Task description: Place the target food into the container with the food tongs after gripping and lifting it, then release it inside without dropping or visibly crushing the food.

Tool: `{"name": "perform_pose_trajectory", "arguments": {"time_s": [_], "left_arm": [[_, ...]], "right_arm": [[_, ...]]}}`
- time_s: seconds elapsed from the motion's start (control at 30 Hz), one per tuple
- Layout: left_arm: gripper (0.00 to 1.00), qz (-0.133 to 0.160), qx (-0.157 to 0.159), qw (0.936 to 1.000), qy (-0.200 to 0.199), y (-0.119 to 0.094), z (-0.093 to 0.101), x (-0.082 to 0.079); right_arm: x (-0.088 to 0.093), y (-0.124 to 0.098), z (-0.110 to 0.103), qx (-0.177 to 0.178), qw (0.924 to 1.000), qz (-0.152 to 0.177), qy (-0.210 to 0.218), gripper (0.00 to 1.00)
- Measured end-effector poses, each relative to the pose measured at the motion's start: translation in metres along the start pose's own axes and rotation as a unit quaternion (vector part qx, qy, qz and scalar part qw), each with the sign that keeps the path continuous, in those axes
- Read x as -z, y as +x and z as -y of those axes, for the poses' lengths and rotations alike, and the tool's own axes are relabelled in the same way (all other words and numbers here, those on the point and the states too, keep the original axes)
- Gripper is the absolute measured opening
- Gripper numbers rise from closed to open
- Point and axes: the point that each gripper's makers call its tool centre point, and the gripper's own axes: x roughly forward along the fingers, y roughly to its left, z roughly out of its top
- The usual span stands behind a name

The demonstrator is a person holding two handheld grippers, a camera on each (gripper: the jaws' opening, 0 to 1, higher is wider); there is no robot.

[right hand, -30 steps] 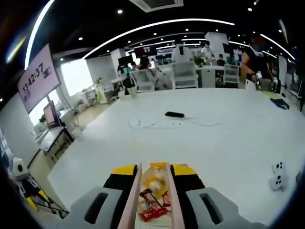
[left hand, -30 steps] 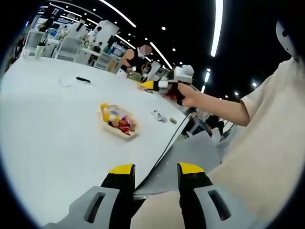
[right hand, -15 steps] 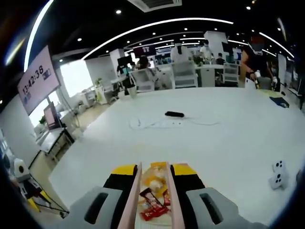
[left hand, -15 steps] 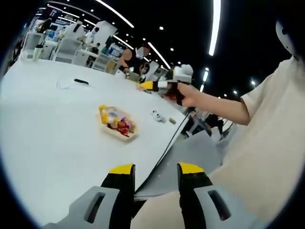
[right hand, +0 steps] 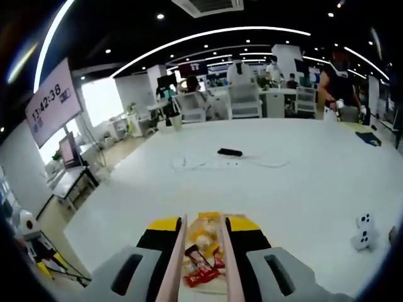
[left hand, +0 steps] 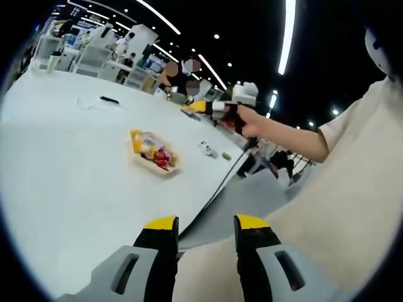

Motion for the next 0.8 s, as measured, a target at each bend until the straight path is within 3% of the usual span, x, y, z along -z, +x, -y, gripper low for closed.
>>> {"name": "perform_pose_trajectory", "arguments": {"time_s": [0.23,0.67,0.8], "left_arm": [[0.34,0.003,0.002,1.0000,0.004,0.002,-0.001,-0.007],[0.34,0.005,-0.004,1.0000,0.007,-0.002,-0.006,-0.015],[0.36,0.009,-0.003,0.9999,0.008,-0.006,-0.005,-0.020]], "right_arm": [[0.007,0.002,-0.006,-0.009,0.9999,-0.005,0.006,0.27],[0.015,-0.001,-0.039,-0.053,0.9983,-0.008,0.024,0.28],[0.015,-0.003,-0.052,-0.063,0.9979,-0.011,0.012,0.28]]}}
